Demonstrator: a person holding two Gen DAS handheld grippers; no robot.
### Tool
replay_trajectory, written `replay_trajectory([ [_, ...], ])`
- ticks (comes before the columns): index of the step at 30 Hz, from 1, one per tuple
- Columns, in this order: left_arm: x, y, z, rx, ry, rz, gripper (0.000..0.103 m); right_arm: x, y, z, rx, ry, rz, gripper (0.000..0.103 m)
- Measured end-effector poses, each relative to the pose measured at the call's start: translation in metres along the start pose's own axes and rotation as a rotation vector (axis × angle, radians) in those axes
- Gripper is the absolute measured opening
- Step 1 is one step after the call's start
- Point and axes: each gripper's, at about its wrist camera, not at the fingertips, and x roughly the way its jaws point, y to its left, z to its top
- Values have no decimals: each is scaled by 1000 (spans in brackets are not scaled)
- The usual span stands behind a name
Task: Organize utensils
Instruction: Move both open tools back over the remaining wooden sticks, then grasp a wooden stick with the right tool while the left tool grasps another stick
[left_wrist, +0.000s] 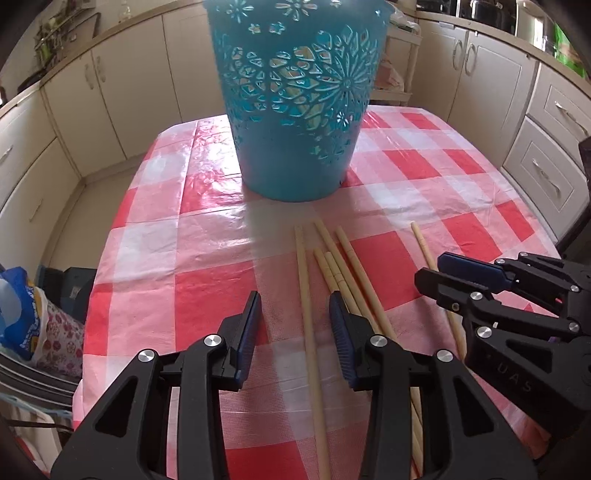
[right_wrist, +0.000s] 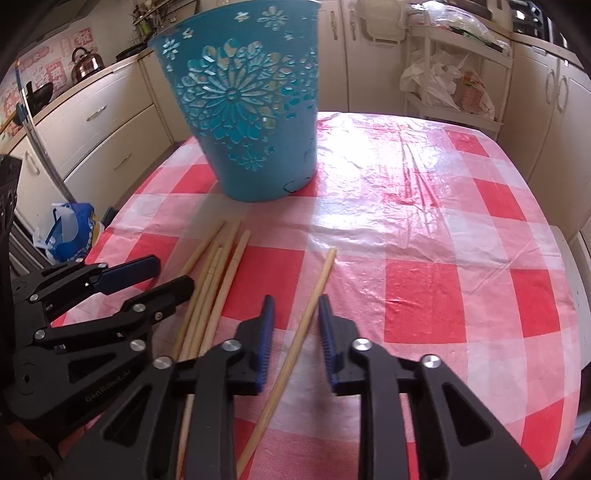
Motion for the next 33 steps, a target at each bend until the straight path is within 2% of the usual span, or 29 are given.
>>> replay_trajectory([
  [2,0,2,0,-11,2,28,15,1,6,0,-39,8,-5,10],
  [4,0,13,1,-73,6,22,6,1,8,-1,-52,15,2,9],
  [10,-9,42,-12,-241,-14,-16,5,-3,-1,-2,0,30,16,9],
  [16,-13,47,-12,-231,2,-39,6,-1,3,-2,-16,38,10,13],
  [18,-11,47,-6,-216,5,-37,9,0,3,-1,-15,35,11,13],
  [20,-8,43,-1,-194,19,-29,23,1,4,-1,-19,29,11,13],
  [22,-3,39,3,-170,26,-8,29,1,6,-1,-38,28,11,8],
  [24,0,35,6,-141,21,16,29,1,7,-1,-54,34,22,6],
  [25,0,34,6,-129,16,25,24,1,6,-1,-60,37,23,6],
  [26,1,34,5,-123,12,26,11,0,6,0,-62,38,24,6],
  [28,1,35,5,-123,6,17,6,-1,4,0,-57,47,30,6],
  [30,0,38,4,-136,8,-2,5,0,4,1,-54,67,32,6],
  [31,0,39,4,-140,14,-13,5,0,4,1,-54,72,26,11],
  [33,-1,42,3,-156,28,-26,6,-1,7,1,-72,78,24,28],
])
